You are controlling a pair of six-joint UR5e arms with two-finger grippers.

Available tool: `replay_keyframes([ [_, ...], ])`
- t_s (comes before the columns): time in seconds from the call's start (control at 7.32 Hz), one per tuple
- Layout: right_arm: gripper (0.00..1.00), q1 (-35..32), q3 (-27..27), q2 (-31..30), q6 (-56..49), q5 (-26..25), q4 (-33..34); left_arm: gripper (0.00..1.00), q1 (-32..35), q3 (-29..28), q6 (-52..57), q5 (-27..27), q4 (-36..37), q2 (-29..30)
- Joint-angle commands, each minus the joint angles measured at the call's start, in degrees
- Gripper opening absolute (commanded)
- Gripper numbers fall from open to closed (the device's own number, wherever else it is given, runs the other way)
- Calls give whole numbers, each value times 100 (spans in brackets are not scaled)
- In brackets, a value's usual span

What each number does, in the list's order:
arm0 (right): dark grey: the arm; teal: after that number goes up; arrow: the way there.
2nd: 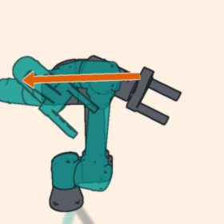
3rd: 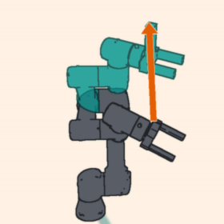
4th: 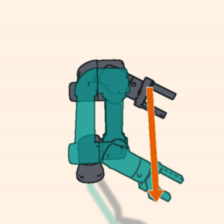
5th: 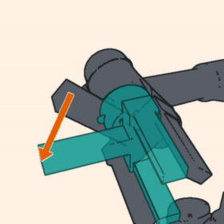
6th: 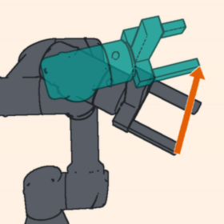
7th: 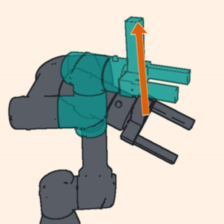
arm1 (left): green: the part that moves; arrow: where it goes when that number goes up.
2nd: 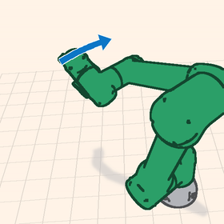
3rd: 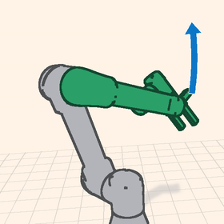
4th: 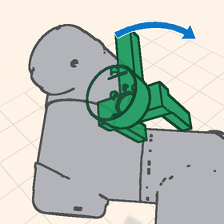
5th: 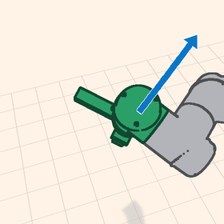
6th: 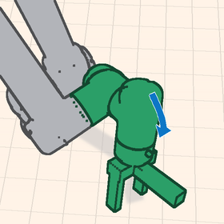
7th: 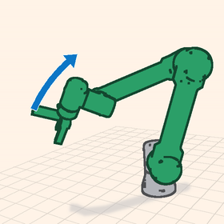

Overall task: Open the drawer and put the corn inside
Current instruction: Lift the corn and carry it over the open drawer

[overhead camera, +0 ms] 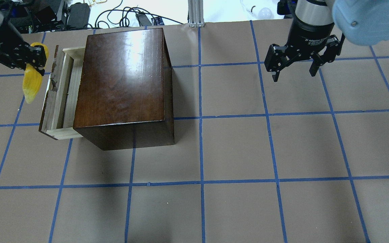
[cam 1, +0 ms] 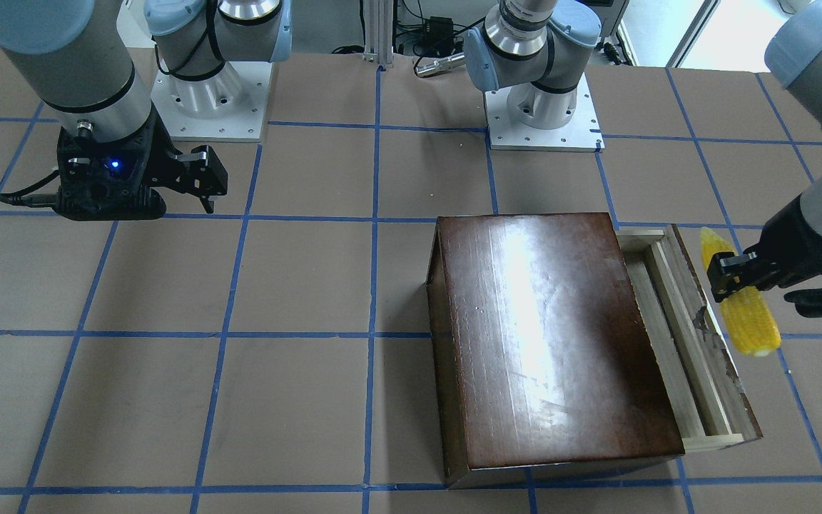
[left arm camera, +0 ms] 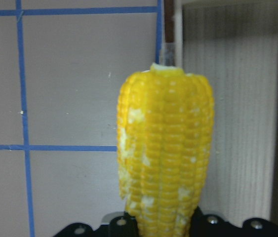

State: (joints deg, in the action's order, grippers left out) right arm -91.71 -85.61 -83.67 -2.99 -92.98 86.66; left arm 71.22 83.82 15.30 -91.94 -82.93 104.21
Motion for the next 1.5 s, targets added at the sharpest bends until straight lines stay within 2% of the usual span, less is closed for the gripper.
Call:
replay_keyframes([
  [0.0,100,-5,0,-9,0,-1,0,0,164,90,-553,272,22,143],
  [0.68,100,4,0,-9,0,-1,0,0,155,266,-564,256,57,416],
  [0.82,100,4,0,0,0,-1,0,37,155,310,-503,238,66,434],
  [0.96,100,4,0,-9,0,-1,0,67,155,319,-545,238,83,442],
  [1.09,100,4,0,-9,0,-1,0,78,146,319,-546,247,84,443],
  [1.23,100,4,0,-9,0,-1,0,96,146,319,-546,238,84,451],
  [1.37,100,4,0,0,0,-1,0,100,146,319,-528,238,84,425],
])
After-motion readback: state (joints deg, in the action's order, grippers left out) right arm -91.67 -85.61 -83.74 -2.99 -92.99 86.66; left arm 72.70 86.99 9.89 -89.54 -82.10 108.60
